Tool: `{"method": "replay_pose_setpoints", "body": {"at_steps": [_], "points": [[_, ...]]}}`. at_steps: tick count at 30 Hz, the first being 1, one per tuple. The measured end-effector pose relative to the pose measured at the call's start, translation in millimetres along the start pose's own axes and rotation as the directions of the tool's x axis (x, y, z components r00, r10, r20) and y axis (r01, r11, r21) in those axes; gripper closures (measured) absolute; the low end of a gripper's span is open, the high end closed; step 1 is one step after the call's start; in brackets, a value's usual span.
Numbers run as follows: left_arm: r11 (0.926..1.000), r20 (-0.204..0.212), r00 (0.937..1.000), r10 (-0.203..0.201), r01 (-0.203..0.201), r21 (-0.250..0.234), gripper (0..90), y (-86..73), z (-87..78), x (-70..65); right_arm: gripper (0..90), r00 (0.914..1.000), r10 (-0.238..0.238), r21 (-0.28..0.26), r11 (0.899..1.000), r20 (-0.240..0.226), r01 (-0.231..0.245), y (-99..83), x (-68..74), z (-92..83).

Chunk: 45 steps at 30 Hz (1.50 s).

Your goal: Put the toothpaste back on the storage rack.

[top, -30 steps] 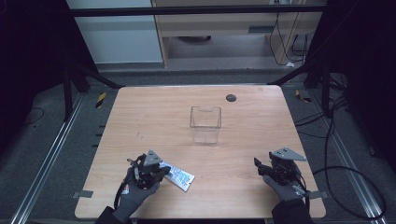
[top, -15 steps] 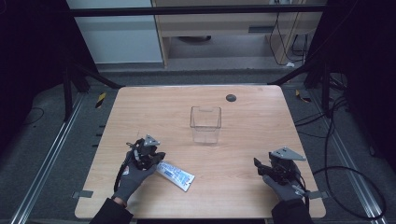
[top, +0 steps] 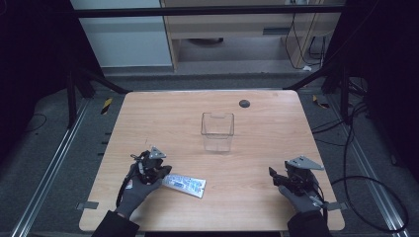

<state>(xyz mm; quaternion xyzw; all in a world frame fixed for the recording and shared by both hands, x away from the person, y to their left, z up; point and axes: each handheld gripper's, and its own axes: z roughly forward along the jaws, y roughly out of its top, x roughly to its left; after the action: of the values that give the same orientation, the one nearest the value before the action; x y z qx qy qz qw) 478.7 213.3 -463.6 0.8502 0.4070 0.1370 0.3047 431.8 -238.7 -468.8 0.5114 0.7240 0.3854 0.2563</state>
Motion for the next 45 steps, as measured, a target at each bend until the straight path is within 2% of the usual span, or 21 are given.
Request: {"method": "replay_pose_setpoints", "body": {"at_steps": [7, 22, 28, 45], "points": [[1.0, 0.005, 1.0, -0.004, 0.004, 0.005, 89.3, -10.9, -10.6, -2.2, 34.4, 1.0, 0.001, 0.001, 1.0, -0.001, -0.001, -0.2, -0.3, 0.1], [0.9998, 0.004, 1.0, 0.0, 0.0, 0.018, 89.3, -21.8, -18.5, -9.4, 34.4, 1.0, 0.009, 0.001, 1.0, 0.003, -0.009, -1.2, -2.6, -0.8], [0.9998, 0.006, 1.0, -0.002, 0.002, 0.021, 89.3, -32.1, -25.2, -13.1, 34.3, 0.9999, 0.012, 0.003, 1.0, 0.003, -0.012, -2.0, -4.9, -0.7], [0.9994, 0.042, 0.9989, 0.018, -0.02, 0.027, 89.3, -38.4, -29.5, -30.9, 34.4, 0.9999, 0.015, 0.003, 1.0, 0.008, -0.015, -2.0, -5.9, -0.3]]}}
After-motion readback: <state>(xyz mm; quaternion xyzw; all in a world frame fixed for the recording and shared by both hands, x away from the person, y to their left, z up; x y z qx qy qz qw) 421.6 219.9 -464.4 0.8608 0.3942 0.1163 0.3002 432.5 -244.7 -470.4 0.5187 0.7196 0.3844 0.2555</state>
